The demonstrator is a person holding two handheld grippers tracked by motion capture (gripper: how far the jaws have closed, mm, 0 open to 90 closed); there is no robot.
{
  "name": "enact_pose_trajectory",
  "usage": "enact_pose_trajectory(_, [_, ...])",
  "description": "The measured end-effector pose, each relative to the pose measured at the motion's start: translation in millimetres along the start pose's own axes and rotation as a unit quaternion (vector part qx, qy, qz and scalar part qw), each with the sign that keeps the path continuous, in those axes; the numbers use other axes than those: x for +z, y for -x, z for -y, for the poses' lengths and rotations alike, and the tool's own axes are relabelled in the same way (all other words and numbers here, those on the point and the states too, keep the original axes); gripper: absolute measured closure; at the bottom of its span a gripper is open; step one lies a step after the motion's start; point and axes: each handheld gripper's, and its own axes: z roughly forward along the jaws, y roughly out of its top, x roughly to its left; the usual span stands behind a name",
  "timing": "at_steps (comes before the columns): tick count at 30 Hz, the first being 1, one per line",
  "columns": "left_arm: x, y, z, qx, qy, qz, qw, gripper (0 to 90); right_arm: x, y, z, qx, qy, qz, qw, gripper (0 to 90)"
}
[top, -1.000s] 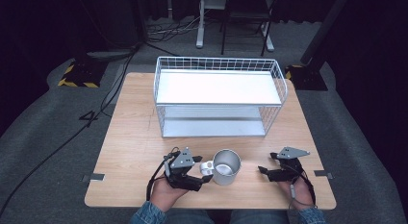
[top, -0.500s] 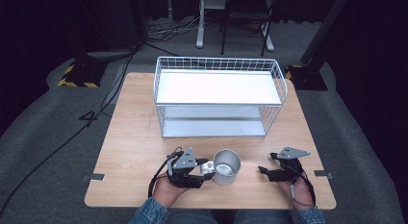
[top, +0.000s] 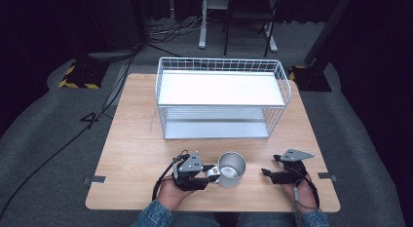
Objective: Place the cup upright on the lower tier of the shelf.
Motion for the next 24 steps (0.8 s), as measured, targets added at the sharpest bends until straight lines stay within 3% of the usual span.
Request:
enact_pose_trajectory(15, [4.0,4.6,-1.9,0.018,0.002,-0.002,0.9998,64.3,-0.2,-0.1,0.0,0.002,-0.001,0.001,1.0000,21.3])
enact_pose_trajectory(24, [-0.5,9.0,-2.6,0.025,0.012,-0.015,0.9995,64.6,-0.2,0.0,0.0,0.002,-0.001,0.001,1.0000,21.4])
